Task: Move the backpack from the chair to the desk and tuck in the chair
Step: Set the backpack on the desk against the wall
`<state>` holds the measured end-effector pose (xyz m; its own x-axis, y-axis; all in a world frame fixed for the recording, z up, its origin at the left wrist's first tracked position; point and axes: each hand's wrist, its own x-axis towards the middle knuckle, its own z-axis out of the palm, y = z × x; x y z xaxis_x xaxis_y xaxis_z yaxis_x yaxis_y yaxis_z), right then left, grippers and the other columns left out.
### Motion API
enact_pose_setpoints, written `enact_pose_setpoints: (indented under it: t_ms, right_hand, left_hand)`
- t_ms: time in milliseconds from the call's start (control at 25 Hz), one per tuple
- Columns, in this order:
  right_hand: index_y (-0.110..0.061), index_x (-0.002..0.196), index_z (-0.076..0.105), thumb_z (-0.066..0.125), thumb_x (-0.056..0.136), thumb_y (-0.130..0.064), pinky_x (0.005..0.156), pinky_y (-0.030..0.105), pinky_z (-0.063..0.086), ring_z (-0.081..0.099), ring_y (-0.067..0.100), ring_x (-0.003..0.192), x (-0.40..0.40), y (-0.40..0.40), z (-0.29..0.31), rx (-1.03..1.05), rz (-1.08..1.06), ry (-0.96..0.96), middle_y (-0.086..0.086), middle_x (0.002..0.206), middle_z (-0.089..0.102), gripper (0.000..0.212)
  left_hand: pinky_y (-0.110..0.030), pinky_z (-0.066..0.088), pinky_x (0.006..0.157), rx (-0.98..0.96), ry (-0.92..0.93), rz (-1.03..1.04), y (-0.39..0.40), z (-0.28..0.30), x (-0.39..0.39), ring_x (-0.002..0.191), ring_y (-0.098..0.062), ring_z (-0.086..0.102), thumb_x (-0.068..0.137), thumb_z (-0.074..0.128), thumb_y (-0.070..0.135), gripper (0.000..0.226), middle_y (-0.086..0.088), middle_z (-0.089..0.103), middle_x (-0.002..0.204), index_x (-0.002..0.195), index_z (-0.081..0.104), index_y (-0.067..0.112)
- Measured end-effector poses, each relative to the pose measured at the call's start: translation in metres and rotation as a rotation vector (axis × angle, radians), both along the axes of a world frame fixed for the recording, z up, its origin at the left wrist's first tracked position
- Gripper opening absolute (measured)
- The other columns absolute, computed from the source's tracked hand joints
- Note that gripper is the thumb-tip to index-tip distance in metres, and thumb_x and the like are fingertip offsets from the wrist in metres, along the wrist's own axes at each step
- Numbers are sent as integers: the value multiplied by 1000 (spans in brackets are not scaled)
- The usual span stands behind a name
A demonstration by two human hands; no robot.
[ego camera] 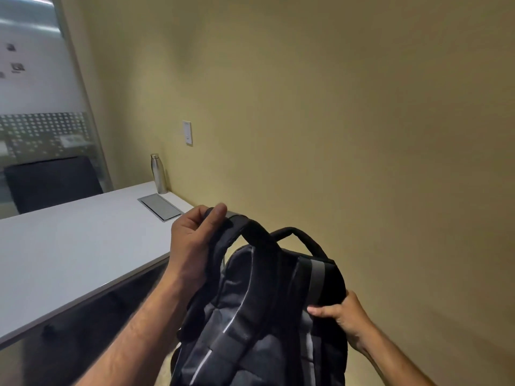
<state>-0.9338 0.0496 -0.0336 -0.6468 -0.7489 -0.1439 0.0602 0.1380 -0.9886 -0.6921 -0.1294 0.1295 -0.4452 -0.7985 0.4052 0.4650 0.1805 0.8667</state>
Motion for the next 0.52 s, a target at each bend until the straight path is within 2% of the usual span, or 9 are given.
enact_pose_setpoints:
  t_ms: [120,200,240,360,440,520]
  right_hand:
    - [-3,96,78,97,39,-7,70,39,64,80,32,86,-6,-69,6,-38,-10,3,15,95,82,59]
    - [-3,91,79,96,36,-5,75,45,64,80,34,83,-6,-120,12,-52,-35,19,15,92,82,58]
    - [-5,88,80,95,33,-5,75,46,63,80,33,81,-3,-143,15,-64,-42,38,13,90,82,57]
    - [-22,85,82,96,31,-6,74,42,62,80,26,79,2,-203,26,-125,-35,127,6,86,83,59]
    - [-29,86,81,99,36,1,75,41,62,80,22,78,-6,-236,34,-171,-28,199,1,84,83,61]
    - [-34,86,81,98,43,7,76,41,62,80,18,77,-21,-264,46,-236,-44,263,-2,83,83,62]
  left_hand:
    - [-18,40,43,30,-7,60,-66,-20,2,46,-10,45,81,82,38,38,3,53,52,60,60,15]
    - [-19,42,44,65,-54,85,-115,-40,12,48,-13,49,85,74,34,36,-1,57,55,66,65,6]
    - [-19,43,44,80,-92,84,-137,-51,20,48,-14,52,86,71,36,35,-3,59,55,67,68,5]
    - [-21,42,44,137,-224,118,-199,-79,40,45,-16,52,82,78,43,39,-5,58,51,58,67,14]
    - [-28,41,52,140,-372,165,-237,-99,37,51,-15,52,85,78,48,43,-2,57,56,57,65,19]
    - [-33,41,59,136,-487,170,-264,-115,19,61,-17,56,82,70,55,39,-1,63,64,65,66,20]
